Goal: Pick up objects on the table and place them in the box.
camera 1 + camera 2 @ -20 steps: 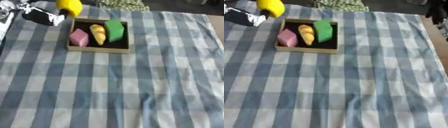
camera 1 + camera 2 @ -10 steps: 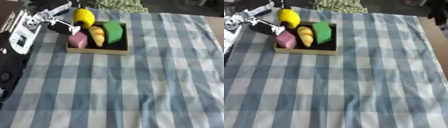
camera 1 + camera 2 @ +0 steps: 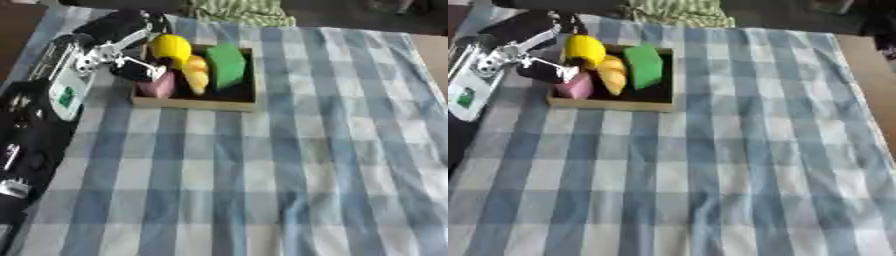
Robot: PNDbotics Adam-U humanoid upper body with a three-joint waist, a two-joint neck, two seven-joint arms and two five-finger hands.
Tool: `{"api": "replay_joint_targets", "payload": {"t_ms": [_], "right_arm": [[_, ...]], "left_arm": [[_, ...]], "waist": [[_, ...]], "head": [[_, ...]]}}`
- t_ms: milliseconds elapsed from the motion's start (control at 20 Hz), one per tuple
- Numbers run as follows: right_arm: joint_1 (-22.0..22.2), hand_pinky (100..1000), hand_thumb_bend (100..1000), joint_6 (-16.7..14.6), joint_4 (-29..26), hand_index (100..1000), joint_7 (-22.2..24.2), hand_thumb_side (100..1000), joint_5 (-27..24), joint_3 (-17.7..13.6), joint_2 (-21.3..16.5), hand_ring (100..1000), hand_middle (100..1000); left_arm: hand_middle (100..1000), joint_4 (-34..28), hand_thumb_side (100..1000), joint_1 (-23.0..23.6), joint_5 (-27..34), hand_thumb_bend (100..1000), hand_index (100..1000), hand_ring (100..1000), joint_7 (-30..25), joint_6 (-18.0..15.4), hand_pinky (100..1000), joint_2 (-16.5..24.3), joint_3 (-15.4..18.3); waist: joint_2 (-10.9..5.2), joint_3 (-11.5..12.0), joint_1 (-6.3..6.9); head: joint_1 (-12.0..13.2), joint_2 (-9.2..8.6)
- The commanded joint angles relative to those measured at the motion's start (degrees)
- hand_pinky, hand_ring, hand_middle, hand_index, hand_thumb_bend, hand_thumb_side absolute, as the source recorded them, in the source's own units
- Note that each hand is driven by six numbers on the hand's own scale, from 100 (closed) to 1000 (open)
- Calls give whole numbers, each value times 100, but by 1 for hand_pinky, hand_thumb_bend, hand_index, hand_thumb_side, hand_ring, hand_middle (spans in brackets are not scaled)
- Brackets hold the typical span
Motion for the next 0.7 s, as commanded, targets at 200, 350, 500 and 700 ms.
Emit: {"api": "replay_joint_targets", "payload": {"t_ms": [200,350,500,700], "right_arm": [[-33,1000,100,-30,-57,917,27,470,-5,-80,-115,1000,462],[-28,1000,100,-36,-34,917,39,464,6,-83,-110,1000,461],[-24,1000,100,-32,-18,917,69,470,4,-75,-98,1000,460],[-6,1000,100,-24,-10,917,94,470,4,-78,-74,1000,460]], "left_arm": [[778,-62,201,-84,20,100,835,848,2,-14,946,-11,31],[832,-110,367,-69,4,100,911,902,-53,-55,993,19,16],[884,-175,603,-70,-52,100,951,946,-111,-94,1000,44,13],[921,-158,813,-60,-350,266,976,1000,-247,-124,1000,56,13]], "waist": [[-22,-27,-39],[-18,-18,-43],[-20,-2,-41],[-32,-1,-49]], "head": [[26,-68],[19,-53],[23,-36],[23,-16]]}}
